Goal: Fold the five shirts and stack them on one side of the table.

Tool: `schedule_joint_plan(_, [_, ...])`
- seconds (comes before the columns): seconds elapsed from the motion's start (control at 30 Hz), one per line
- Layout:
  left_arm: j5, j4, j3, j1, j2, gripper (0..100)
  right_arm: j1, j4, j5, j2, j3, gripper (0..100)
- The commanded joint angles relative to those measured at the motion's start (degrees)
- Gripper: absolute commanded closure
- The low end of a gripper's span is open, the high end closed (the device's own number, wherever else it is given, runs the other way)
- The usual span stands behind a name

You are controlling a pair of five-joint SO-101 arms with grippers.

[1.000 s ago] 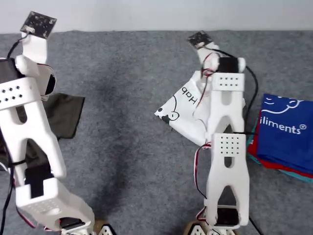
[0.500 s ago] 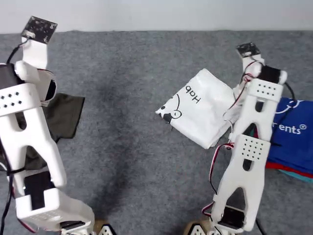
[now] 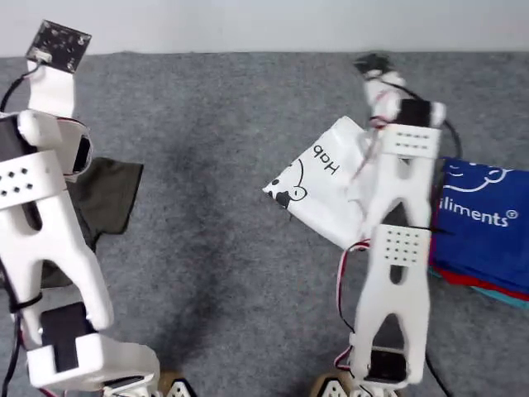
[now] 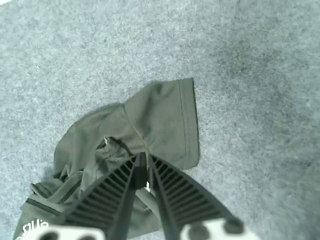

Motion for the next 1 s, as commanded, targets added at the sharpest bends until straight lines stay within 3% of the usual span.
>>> schedule_joint_plan(0.0, [-0.35,1.14,1.98,-0.35,-4.04,98,-2.68,-11.65,-0.26,1.54,-2.11,99.0])
schedule_joint_plan(0.17, [-0.53,1.14,7.43,-0.35,-8.09,98,-2.51,-27.65,-0.09,9.54,-2.11,99.0])
schedule_joint_plan(0.3, [-0.62,1.05,11.03,-0.35,-11.16,98,-2.24,-30.02,-0.09,13.93,-2.46,99.0])
schedule_joint_plan(0.63, [-0.62,1.05,14.11,-0.35,-13.19,98,-3.21,-8.48,-1.05,-1.71,-2.46,99.0])
schedule_joint_plan(0.83, [-0.62,1.05,14.11,-0.35,-13.19,98,-3.91,7.16,-12.75,-9.19,-2.46,99.0])
schedule_joint_plan(0.97, [-0.70,0.97,14.11,-0.09,-13.01,98,-2.86,8.92,-25.49,-11.30,-0.97,99.0])
